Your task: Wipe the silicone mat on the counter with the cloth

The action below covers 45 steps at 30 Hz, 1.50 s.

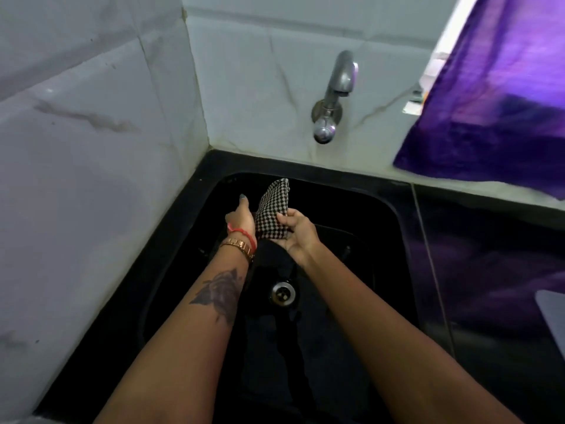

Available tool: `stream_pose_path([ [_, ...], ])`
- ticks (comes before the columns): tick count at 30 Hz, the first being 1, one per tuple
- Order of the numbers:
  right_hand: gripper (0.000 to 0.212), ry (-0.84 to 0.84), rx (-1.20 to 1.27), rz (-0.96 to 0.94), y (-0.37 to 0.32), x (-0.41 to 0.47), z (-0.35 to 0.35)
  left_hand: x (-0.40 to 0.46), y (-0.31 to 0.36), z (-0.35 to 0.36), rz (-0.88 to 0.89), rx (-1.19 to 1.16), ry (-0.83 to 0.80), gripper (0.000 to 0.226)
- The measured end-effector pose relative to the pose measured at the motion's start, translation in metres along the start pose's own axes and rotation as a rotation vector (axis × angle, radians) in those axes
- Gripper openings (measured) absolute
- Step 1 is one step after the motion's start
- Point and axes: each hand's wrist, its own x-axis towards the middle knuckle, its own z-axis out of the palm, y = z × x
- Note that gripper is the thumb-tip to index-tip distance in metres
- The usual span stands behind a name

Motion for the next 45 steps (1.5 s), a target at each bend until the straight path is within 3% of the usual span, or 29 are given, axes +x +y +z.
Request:
stream_pose_path([
  [4, 0.019, 0.031, -0.088, -0.004, -0.006, -0.041, -0.038, -0.042, -0.028, 0.013, -0.192, -0.052, -0.295, 0.048],
  [8, 0.02, 0.039, -0.098, -0.03, -0.011, -0.087, -0.085, -0.081, -0.06, 0.03, -0.196, 0.028, -0.447, 0.047],
  [10, 0.021, 0.055, -0.099, -0.04, -0.015, -0.111, -0.108, -0.092, -0.078, 0.04, -0.181, 0.063, -0.455, 0.059],
  [17, 0.014, 0.124, -0.083, -0.065, -0.03, -0.218, -0.198, -0.204, -0.129, 0.082, -0.099, 0.121, -0.513, 0.053],
  [26, 0.048, 0.206, -0.017, -0.189, -0.042, -0.32, -0.293, -0.336, -0.189, 0.137, -0.119, 0.15, -0.689, 0.038],
  [32, 0.038, 0.361, -0.009, -0.247, -0.049, -0.355, -0.353, -0.387, -0.218, 0.181, -0.199, 0.142, -0.796, 0.032],
  [39, 0.023, 0.674, -0.153, -0.335, -0.061, -0.379, -0.427, -0.408, -0.246, 0.252, -0.21, 0.256, -0.903, 0.017],
  [43, 0.029, 0.724, -0.145, -0.321, -0.076, -0.389, -0.454, -0.414, -0.26, 0.286, -0.288, 0.291, -0.996, 0.02],
  [45, 0.028, 0.643, -0.06, -0.301, -0.085, -0.397, -0.462, -0.415, -0.264, 0.3, -0.334, 0.289, -1.038, 0.022],
])
